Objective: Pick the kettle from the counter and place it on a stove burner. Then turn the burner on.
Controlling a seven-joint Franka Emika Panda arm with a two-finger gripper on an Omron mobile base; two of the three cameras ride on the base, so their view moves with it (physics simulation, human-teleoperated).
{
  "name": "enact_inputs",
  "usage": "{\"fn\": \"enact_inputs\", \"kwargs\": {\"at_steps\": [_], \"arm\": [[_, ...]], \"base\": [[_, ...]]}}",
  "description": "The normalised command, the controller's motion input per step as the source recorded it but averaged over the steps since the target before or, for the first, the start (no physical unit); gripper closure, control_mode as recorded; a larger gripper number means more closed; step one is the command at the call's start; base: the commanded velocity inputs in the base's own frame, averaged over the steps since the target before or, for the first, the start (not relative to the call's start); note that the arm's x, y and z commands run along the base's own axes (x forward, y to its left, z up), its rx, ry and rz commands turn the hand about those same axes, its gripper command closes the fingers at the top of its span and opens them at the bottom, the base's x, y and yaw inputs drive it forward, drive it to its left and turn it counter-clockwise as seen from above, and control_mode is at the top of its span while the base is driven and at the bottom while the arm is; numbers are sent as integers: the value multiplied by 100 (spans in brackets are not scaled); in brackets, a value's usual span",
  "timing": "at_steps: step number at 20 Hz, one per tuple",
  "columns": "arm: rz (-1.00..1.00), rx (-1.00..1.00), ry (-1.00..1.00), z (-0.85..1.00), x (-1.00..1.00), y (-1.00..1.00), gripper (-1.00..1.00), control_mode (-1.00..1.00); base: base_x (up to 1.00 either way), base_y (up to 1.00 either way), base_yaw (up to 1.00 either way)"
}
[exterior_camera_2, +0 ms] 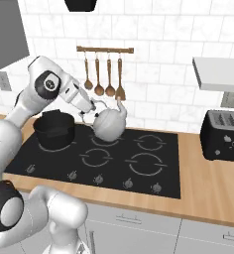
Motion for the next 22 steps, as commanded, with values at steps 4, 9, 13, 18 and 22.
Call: {"fn": "enact_inputs", "kwargs": {"at_steps": [4,9,13,18,22], "arm": [[-12,65,10,-77,2,-100,100,-100],[-1,41,-13,-48,0,-80,100,-100],[0,10,-17,-36,3,-42,100,-100],[0,0,-4,-18,24,-24,100,-100],[0,14,0,-12,24,-26,100,-100]], "base": [[0,0,0],[0,0,0],[0,0,0],[0,0,0],[0,0,0]]}}
